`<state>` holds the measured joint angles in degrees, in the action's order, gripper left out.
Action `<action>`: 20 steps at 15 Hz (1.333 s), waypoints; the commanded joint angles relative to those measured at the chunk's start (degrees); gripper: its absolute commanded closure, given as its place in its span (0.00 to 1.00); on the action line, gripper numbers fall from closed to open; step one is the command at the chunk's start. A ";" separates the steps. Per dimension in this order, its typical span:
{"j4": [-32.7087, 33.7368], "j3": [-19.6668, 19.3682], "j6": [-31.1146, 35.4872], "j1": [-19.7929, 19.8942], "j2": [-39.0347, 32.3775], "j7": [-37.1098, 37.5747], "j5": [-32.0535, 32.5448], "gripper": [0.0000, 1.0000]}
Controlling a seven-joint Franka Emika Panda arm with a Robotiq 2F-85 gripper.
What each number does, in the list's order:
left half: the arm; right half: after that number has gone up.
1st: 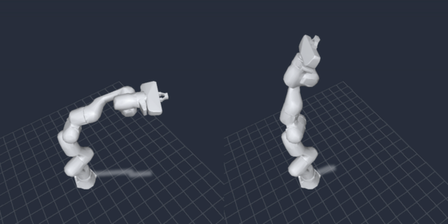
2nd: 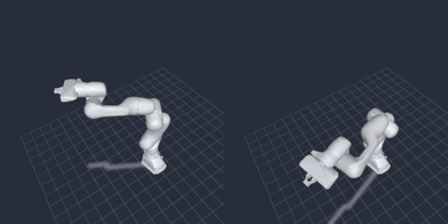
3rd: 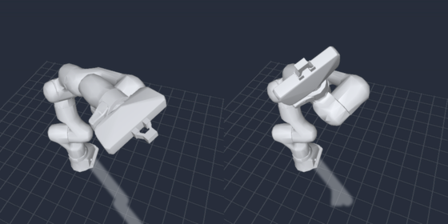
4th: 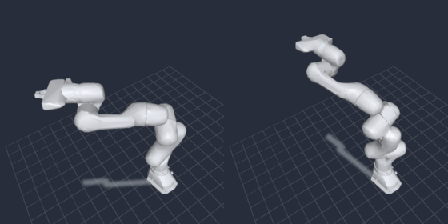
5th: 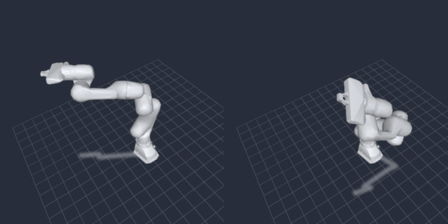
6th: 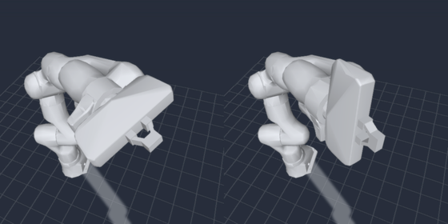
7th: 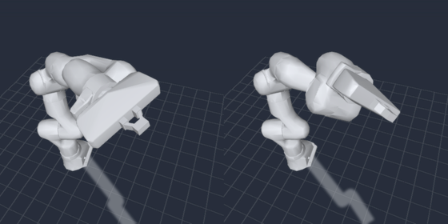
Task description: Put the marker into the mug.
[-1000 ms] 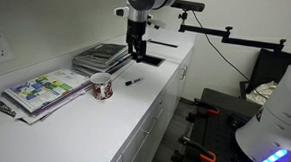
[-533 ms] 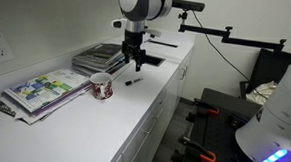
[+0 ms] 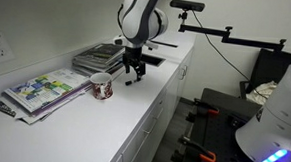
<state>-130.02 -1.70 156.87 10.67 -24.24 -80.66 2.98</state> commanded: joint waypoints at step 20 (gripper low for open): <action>12.13 8.67 -7.52 11.05 -9.12 -0.27 0.92 0.95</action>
<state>-118.06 3.04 154.71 18.13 -35.39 -78.50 6.76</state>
